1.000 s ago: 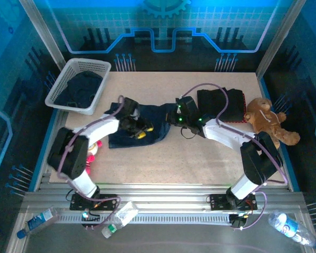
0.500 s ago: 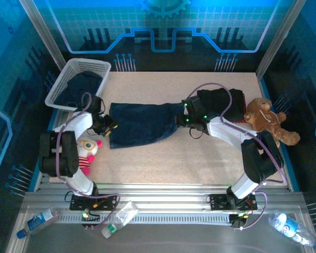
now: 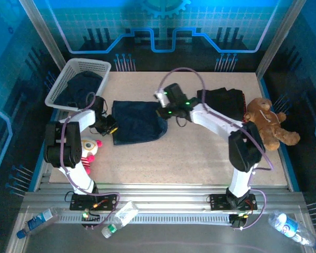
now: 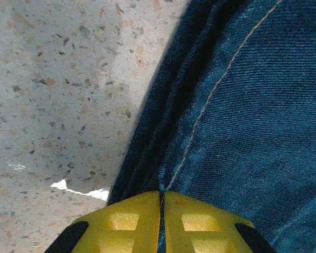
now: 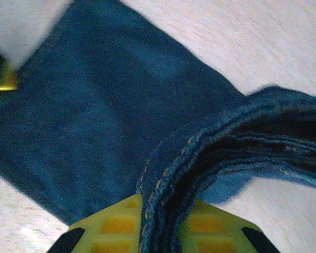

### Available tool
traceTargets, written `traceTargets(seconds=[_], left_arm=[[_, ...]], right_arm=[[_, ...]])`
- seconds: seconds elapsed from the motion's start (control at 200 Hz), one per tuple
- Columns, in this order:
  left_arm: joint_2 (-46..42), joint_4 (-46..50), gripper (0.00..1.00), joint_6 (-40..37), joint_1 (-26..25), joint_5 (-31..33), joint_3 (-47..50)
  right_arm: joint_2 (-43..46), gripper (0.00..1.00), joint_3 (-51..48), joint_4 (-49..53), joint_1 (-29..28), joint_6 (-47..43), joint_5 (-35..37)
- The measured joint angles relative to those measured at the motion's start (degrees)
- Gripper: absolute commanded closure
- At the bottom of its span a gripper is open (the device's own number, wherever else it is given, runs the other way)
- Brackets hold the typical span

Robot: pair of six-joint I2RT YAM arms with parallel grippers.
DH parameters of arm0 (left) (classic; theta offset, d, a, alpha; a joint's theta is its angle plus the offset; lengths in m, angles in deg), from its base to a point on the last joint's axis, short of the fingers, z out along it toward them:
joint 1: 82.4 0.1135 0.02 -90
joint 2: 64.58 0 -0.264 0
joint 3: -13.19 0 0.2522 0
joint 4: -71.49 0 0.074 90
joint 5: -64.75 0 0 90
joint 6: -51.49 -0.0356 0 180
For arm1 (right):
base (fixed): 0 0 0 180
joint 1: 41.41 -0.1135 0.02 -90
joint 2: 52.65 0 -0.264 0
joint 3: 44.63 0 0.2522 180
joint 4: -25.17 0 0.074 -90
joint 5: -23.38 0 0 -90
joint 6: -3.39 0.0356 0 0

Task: Fold and stack the skirts

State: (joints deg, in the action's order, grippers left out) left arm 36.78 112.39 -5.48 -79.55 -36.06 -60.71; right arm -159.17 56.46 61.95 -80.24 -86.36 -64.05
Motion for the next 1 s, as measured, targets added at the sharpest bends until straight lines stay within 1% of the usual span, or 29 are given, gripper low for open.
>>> traceTargets(seconds=[0.12, 0.22, 0.27, 0.305, 0.375, 0.425, 0.45, 0.62, 0.775, 0.87, 1.0], left_arm=[[-0.3, -0.8, 0.84, 0.0, 0.0, -0.7, 0.6], [-0.4, -1.2, 0.81, 0.0, 0.0, -1.3, 0.7], [-0.5, -1.4, 0.78, 0.0, 0.1, -1.6, 0.9], [-0.6, -1.4, 0.74, 0.0, 0.3, -2.0, 0.9], [-1.2, -1.5, 0.63, 0.0, 0.8, -2.9, 1.1], [-1.9, -1.3, 0.62, 0.2, 1.4, -3.3, 1.2], [-2.4, -1.2, 0.62, 0.2, 1.7, -3.4, 1.4], [-4.2, -0.4, 0.74, 0.1, 3.8, -3.4, 1.9], [-3.4, -1.3, 0.77, 0.1, 3.8, -5.4, 3.3], [-1.9, -1.8, 0.77, 0.1, 3.8, -6.6, 3.8], [-1.0, -2.1, 0.77, 0.0, 3.8, -7.5, 3.8]], right_arm=[[-8.0, 1.0, 10.1, 3.2, -7.8, -6.7, -0.1], [-15.2, 1.0, 16.9, 5.6, -12.5, -9.6, -0.3], [-18.5, 1.0, 19.2, 6.5, -13.9, -10.0, -0.6], [-20.6, 1.0, 20.3, 7.2, -14.5, -9.9, -1.2], [-23.6, 1.0, 21.2, 8.2, -14.7, -9.0, -1.9], [-24.6, 1.0, 21.2, 8.5, -14.2, -7.8, -2.8], [-24.7, 1.0, 21.2, 8.6, -14.0, -7.5, -3.2], [-24.1, 1.0, 21.2, 8.6, -11.6, -3.5, -5.0], [-22.8, 1.0, 21.2, 8.5, -9.4, 1.4, -5.8], [-22.4, 1.0, 22.4, 8.7, -8.8, 5.8, -3.8], [-21.7, 1.0, 23.0, 8.2, -8.7, 10.9, 1.5]])
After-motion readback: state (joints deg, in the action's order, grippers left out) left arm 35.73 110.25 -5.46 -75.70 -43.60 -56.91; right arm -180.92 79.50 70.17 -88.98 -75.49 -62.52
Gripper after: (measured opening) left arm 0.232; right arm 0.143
